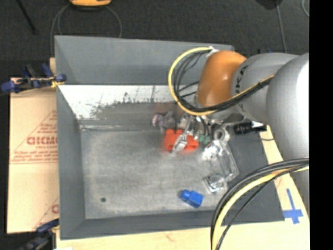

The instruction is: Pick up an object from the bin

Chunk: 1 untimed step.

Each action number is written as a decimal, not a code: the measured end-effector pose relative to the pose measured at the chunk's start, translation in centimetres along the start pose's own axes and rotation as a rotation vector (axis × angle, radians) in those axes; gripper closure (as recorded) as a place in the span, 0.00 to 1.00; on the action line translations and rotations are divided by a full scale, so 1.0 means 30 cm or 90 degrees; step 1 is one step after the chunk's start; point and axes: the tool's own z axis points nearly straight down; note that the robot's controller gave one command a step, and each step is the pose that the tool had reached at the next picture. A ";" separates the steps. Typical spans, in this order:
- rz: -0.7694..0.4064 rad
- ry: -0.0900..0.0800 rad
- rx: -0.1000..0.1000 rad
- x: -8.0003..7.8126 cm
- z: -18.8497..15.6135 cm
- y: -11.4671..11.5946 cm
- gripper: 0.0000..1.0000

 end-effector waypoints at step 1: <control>-0.003 -0.001 0.001 -0.009 -0.115 0.001 1.00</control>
Offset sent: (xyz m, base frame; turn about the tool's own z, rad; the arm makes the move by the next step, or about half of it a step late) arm -0.0001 0.0001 0.0308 0.0000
